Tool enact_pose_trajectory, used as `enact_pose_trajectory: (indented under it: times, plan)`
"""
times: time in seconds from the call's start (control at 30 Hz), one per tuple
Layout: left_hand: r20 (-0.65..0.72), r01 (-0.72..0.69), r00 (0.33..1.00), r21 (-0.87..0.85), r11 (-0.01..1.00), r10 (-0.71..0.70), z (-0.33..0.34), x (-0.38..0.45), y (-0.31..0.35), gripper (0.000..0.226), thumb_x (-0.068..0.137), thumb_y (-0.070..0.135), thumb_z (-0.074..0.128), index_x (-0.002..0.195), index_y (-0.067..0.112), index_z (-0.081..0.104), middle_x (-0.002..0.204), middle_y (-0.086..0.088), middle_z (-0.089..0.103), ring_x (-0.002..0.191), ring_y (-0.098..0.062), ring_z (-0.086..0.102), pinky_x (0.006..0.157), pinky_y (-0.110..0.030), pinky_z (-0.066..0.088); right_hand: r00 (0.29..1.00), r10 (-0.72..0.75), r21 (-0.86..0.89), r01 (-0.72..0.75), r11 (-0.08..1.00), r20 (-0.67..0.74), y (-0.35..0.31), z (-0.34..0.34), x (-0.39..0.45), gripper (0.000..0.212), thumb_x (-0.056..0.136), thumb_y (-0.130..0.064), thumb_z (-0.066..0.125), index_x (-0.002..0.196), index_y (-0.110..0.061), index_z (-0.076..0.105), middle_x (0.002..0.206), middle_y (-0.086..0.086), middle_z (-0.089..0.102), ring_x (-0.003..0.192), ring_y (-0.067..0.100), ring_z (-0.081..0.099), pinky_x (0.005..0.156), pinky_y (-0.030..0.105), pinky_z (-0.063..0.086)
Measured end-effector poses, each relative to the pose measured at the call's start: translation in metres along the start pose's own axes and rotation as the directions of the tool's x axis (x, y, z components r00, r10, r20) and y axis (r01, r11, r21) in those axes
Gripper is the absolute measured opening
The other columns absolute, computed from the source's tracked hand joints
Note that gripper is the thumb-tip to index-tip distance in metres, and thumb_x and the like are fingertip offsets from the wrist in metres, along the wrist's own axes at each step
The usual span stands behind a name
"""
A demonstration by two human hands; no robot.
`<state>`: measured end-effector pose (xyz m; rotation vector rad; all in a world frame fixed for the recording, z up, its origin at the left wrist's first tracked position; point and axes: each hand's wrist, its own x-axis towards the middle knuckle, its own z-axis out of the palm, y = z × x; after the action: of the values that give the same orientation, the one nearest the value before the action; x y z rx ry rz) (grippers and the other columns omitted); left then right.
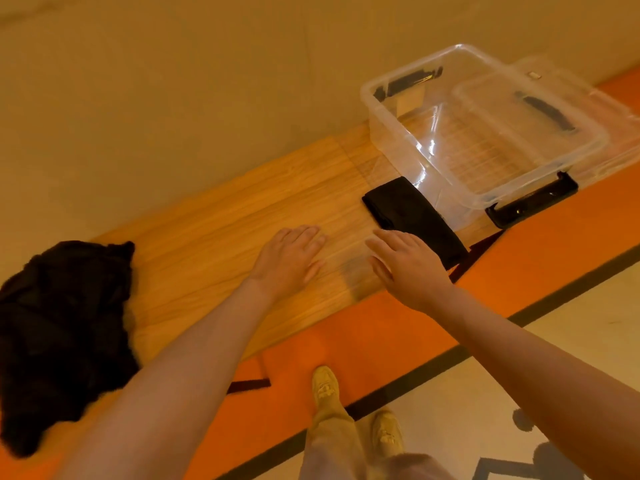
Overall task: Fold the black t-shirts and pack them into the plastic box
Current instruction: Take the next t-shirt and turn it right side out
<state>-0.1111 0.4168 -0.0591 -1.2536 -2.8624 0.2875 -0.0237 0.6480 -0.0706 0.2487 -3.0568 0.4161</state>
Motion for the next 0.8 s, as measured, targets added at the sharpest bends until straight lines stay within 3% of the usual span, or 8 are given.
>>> enact_pose_trajectory:
  times: [0.07, 0.2, 0.3, 0.4, 0.47, 0.7, 0.8]
  plan:
    - [-0.011, 0.06, 0.998, 0.002, 0.998, -0.06, -0.007, -0.024, 0.001, 0.053, 0.094, 0.045, 0.035, 0.128, 0.013, 0.06, 0.13, -0.011, 0.061, 0.115, -0.027, 0.061, 0.093, -0.039, 0.048, 0.997, -0.076, -0.023, 0.076, 0.997, 0.011, -0.011, -0.006, 0.003, 0.049, 0.097, -0.041, 0.028, 0.125, -0.015, 0.059, 0.133, 0.01, 0.057, 0.123, 0.028, 0.053, 0.103, 0.044, 0.043]
    - [-0.069, 0.159, 0.985, 0.022, 0.987, -0.157, -0.017, -0.074, -0.002, 0.049, 0.093, 0.045, 0.048, 0.129, 0.013, 0.059, 0.13, -0.01, 0.06, 0.115, -0.026, 0.06, 0.095, -0.039, 0.048, 0.971, -0.226, -0.079, 0.233, 0.969, 0.08, -0.038, -0.012, 0.011, 0.05, 0.098, -0.042, 0.028, 0.126, -0.015, 0.06, 0.134, 0.011, 0.057, 0.123, 0.03, 0.053, 0.103, 0.046, 0.043]
    - [-0.064, 0.231, 0.971, 0.009, 0.973, -0.23, -0.021, -0.114, -0.012, 0.054, 0.093, 0.046, 0.037, 0.129, 0.013, 0.059, 0.129, -0.01, 0.061, 0.114, -0.026, 0.06, 0.094, -0.039, 0.048, 0.934, -0.337, -0.124, 0.351, 0.928, 0.122, -0.067, -0.015, 0.018, 0.055, 0.096, -0.044, 0.021, 0.125, -0.017, 0.06, 0.134, 0.01, 0.057, 0.122, 0.028, 0.055, 0.101, 0.044, 0.045]
    - [-0.075, 0.302, 0.951, 0.026, 0.953, -0.299, -0.02, -0.156, -0.025, 0.054, 0.093, 0.046, 0.035, 0.128, 0.012, 0.06, 0.128, -0.01, 0.061, 0.113, -0.025, 0.061, 0.094, -0.041, 0.048, 0.891, -0.431, -0.136, 0.448, 0.884, 0.14, -0.099, -0.014, 0.026, 0.047, 0.098, -0.041, 0.03, 0.122, -0.018, 0.062, 0.131, 0.01, 0.059, 0.118, 0.028, 0.058, 0.096, 0.043, 0.048]
    - [-0.081, 0.368, 0.928, 0.043, 0.929, -0.363, -0.017, -0.184, -0.034, 0.055, 0.093, 0.046, 0.034, 0.127, 0.012, 0.06, 0.128, -0.008, 0.062, 0.112, -0.024, 0.061, 0.093, -0.04, 0.047, 0.857, -0.496, -0.146, 0.513, 0.846, 0.14, -0.121, -0.008, 0.033, 0.041, 0.098, -0.039, 0.037, 0.12, -0.017, 0.064, 0.129, 0.01, 0.061, 0.115, 0.028, 0.06, 0.093, 0.043, 0.05]
    - [-0.093, 0.563, 0.823, -0.012, 0.827, -0.561, -0.01, -0.283, -0.061, 0.053, 0.094, 0.046, 0.037, 0.13, 0.013, 0.056, 0.13, -0.005, 0.058, 0.115, -0.021, 0.057, 0.094, -0.038, 0.046, 0.751, -0.627, -0.153, 0.658, 0.738, 0.206, -0.219, 0.018, 0.06, 0.05, 0.093, -0.04, 0.028, 0.114, -0.018, 0.067, 0.122, 0.01, 0.065, 0.106, 0.028, 0.064, 0.086, 0.042, 0.054]
    - [-0.086, 0.63, 0.772, -0.027, 0.776, -0.629, -0.004, -0.322, -0.075, 0.053, 0.093, 0.046, 0.039, 0.129, 0.013, 0.058, 0.129, -0.006, 0.06, 0.115, -0.021, 0.058, 0.095, -0.039, 0.047, 0.723, -0.666, -0.128, 0.689, 0.713, 0.183, -0.263, 0.025, 0.069, 0.036, 0.095, -0.036, 0.046, 0.117, -0.015, 0.066, 0.126, 0.012, 0.062, 0.111, 0.03, 0.062, 0.091, 0.044, 0.051]
